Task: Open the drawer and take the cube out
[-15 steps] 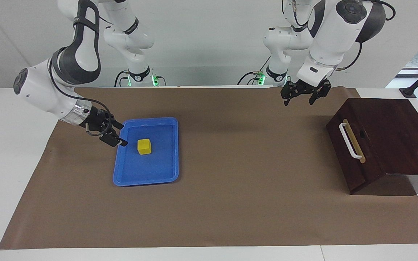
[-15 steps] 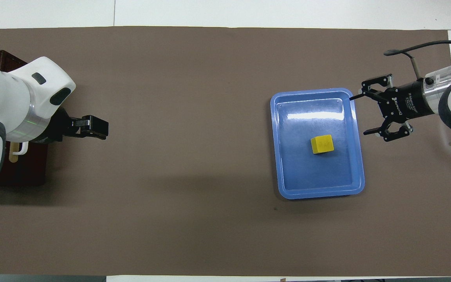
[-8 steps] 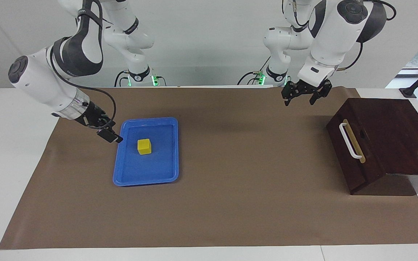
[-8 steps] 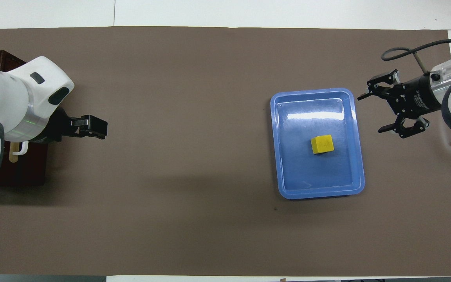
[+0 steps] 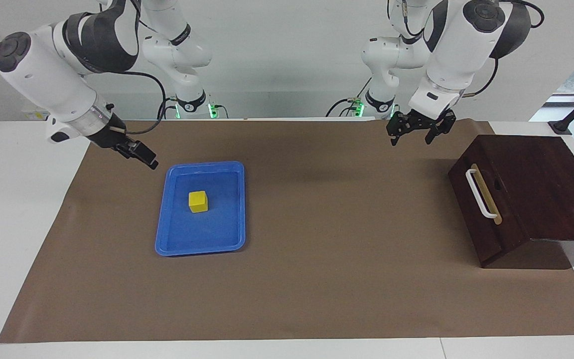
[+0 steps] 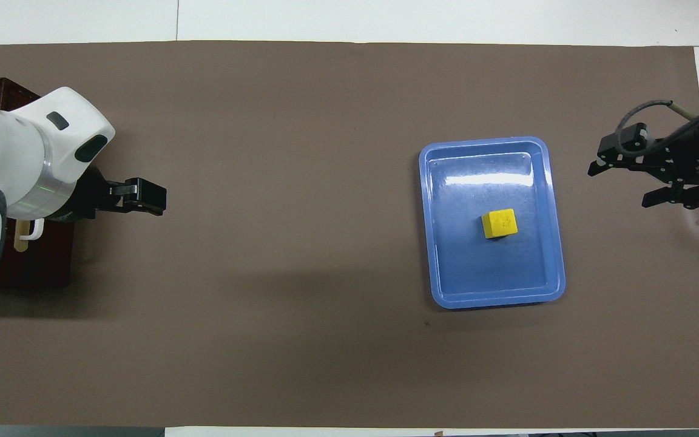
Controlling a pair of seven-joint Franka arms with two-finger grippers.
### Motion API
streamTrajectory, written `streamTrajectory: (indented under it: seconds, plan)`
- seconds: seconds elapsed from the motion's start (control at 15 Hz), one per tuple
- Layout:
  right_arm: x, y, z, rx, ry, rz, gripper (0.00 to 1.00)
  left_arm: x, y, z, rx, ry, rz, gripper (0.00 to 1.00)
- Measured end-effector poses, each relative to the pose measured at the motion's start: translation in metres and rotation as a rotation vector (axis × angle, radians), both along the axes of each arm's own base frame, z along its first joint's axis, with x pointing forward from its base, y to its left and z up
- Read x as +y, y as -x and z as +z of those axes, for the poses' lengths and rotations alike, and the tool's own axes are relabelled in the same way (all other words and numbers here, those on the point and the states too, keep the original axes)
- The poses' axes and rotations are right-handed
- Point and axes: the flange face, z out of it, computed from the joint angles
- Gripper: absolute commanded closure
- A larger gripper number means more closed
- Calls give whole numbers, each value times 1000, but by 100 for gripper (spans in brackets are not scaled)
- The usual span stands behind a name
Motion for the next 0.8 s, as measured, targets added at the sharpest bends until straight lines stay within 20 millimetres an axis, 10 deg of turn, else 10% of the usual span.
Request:
streamTrajectory:
  seconds: [0.53,0.8]
  plan:
    - [6,61,96,-28,86,375,0,1,0,0,0,0,2,0]
    - [19,86,107,85,118,483,0,10,-3,0,0,0,20,0]
